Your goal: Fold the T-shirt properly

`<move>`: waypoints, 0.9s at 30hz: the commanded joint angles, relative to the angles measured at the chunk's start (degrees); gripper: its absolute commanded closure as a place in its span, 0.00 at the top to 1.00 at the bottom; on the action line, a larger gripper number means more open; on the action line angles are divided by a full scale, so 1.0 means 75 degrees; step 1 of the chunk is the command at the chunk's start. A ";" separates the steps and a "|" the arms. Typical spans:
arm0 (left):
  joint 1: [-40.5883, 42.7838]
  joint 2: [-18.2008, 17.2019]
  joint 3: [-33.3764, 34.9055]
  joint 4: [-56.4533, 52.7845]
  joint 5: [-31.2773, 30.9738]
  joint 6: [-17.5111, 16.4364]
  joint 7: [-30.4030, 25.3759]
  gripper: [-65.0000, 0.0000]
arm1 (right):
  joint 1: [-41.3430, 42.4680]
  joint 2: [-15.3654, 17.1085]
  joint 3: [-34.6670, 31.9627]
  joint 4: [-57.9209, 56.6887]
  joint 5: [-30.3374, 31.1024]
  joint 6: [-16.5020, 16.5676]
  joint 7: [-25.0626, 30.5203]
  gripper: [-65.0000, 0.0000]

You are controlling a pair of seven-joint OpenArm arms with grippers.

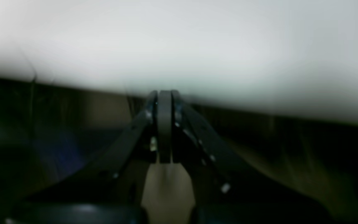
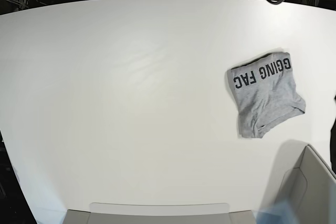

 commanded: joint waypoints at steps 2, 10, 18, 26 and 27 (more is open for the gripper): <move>0.0169 -0.0025 -0.0004 -0.0191 -0.0029 0.0036 -0.0415 0.00 | -0.0414 0.0008 0.0100 -0.0005 0.0320 -0.0082 0.0554 0.00; -0.0077 -0.0037 0.0008 -0.1258 0.0041 0.0025 -0.0907 0.00 | -0.0496 -0.0145 0.0615 -0.0708 0.0320 -0.0082 0.1398 0.00; -0.2410 -0.0213 -0.0074 -0.4927 -0.0006 -0.1194 -0.0919 0.00 | 0.0524 0.0043 0.0815 -0.3428 0.0273 -0.0093 0.2523 0.00; -0.4672 -0.0494 0.0008 -0.9440 0.0041 -0.1593 -0.2853 0.00 | 0.1848 0.0559 0.2045 -0.6393 -0.0067 -0.0117 0.4164 0.00; -0.5012 -0.0576 0.0008 -1.0026 0.0053 -0.1605 -0.3087 0.00 | 0.2106 0.0699 0.2221 -0.6897 -0.0243 -0.0129 0.4269 0.00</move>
